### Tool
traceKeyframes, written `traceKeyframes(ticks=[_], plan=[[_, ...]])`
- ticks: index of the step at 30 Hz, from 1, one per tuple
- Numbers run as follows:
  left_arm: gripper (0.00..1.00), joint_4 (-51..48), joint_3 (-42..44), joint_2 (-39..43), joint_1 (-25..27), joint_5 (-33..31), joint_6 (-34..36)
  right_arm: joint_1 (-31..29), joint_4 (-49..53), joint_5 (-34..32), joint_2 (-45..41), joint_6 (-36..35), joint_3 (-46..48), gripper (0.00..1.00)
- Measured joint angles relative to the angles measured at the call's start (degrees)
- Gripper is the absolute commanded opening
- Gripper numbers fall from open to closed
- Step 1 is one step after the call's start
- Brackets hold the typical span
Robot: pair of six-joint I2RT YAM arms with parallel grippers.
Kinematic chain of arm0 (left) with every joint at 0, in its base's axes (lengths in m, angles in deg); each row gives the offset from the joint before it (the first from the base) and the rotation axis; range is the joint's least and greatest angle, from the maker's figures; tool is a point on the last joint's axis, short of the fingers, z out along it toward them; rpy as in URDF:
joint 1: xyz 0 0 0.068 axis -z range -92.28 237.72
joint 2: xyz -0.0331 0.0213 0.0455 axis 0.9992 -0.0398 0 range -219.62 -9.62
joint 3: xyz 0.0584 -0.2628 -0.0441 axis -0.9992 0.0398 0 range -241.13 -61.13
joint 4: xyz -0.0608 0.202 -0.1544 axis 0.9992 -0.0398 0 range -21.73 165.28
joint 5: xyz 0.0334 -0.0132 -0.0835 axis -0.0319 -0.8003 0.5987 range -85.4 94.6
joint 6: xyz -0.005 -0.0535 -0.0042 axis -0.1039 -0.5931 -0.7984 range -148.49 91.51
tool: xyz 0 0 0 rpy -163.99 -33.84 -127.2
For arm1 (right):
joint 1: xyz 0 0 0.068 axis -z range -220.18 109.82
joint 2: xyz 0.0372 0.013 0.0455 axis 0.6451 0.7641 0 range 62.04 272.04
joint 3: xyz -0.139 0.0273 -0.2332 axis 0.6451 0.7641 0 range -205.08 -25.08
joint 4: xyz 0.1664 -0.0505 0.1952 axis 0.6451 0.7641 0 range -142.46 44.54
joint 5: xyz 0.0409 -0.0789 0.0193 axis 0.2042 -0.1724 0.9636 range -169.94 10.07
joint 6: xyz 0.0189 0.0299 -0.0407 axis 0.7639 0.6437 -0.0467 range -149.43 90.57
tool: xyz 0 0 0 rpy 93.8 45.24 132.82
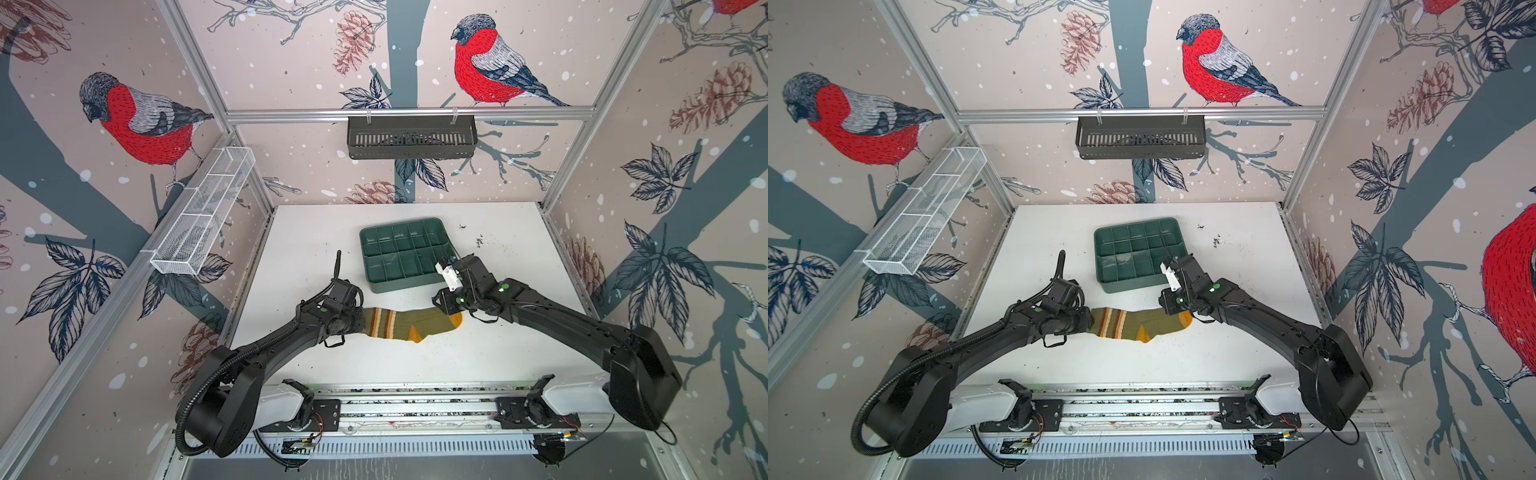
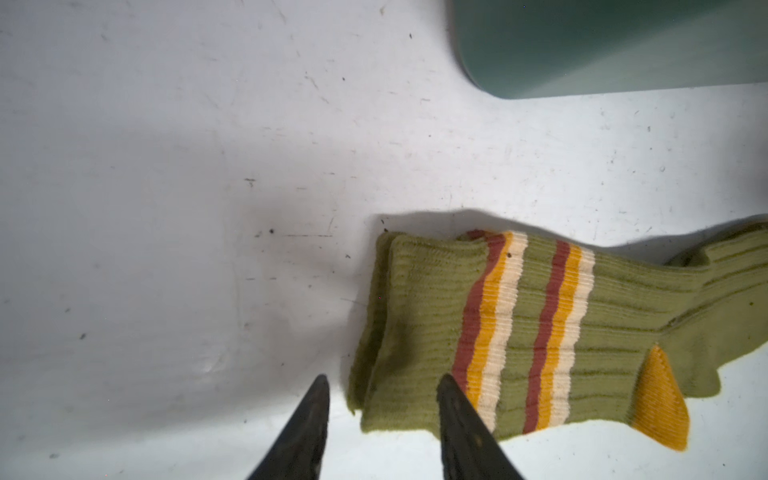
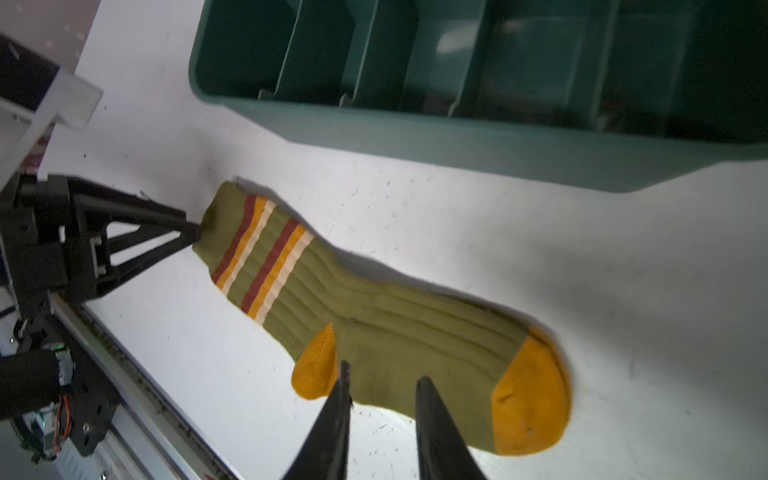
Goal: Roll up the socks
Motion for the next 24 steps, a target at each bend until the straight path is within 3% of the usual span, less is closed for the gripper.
traceKeyframes(ticks=[7, 24], plan=[[0.44, 0.52, 0.0, -1.16, -0.09, -0.22, 0.02, -6.08, -3.28, 1.75, 5.6, 2.43, -1.03, 0.26], [0.36, 5.03, 1.22, -4.15, -0.98, 0.48, 0.46, -10.54, -7.69, 3.91, 14.84, 4.07, -4.57, 0.22]])
